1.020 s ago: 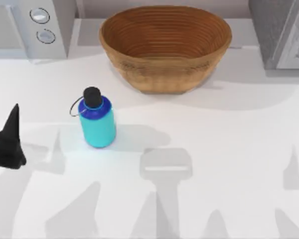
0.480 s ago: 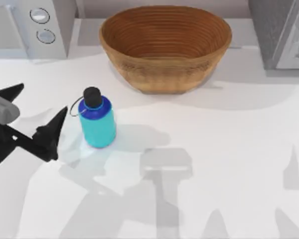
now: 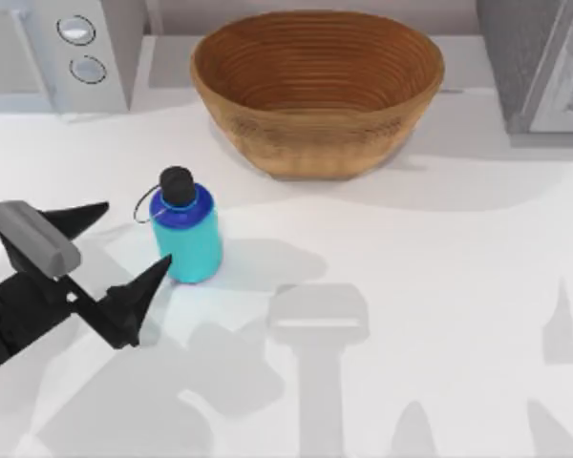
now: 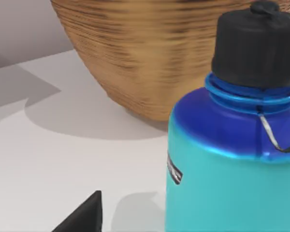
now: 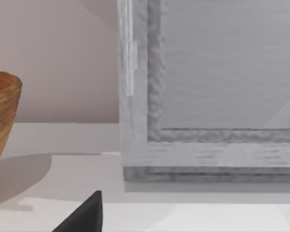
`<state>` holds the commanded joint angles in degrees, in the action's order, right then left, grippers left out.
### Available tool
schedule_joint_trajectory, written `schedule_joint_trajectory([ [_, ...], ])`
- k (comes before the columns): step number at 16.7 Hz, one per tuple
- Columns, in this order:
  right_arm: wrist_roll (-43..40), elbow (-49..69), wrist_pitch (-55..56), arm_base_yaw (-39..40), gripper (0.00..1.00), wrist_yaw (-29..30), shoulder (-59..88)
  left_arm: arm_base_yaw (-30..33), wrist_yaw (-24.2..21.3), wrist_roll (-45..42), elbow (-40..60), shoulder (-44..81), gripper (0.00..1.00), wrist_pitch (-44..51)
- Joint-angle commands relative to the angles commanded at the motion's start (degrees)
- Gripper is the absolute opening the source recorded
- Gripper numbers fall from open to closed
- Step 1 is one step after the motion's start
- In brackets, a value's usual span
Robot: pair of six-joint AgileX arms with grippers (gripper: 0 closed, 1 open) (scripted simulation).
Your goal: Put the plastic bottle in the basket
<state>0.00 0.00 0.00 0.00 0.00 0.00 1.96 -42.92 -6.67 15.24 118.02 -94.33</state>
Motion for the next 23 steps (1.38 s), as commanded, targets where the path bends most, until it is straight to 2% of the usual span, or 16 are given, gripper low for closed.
schedule_joint_trajectory([
  [4, 0.00, 0.00, 0.00, 0.00, 1.00, 0.00, 0.00, -0.01, -2.30, 0.12, 0.95, 6.41, 1.00, -5.31],
  [10, 0.00, 0.00, 0.00, 0.00, 1.00, 0.00, 0.00, -0.04, -2.13, 0.14, 0.93, 6.42, 1.00, -5.16],
  [18, 0.00, 0.00, 0.00, 0.00, 1.00, 0.00, 0.00, 9.15, 6.71, 1.81, 12.31, 9.28, 1.00, 1.98],
  [23, 0.00, 0.00, 0.00, 0.00, 1.00, 0.00, 0.00, 10.27, 7.80, 1.99, 13.67, 9.66, 1.00, 2.84],
])
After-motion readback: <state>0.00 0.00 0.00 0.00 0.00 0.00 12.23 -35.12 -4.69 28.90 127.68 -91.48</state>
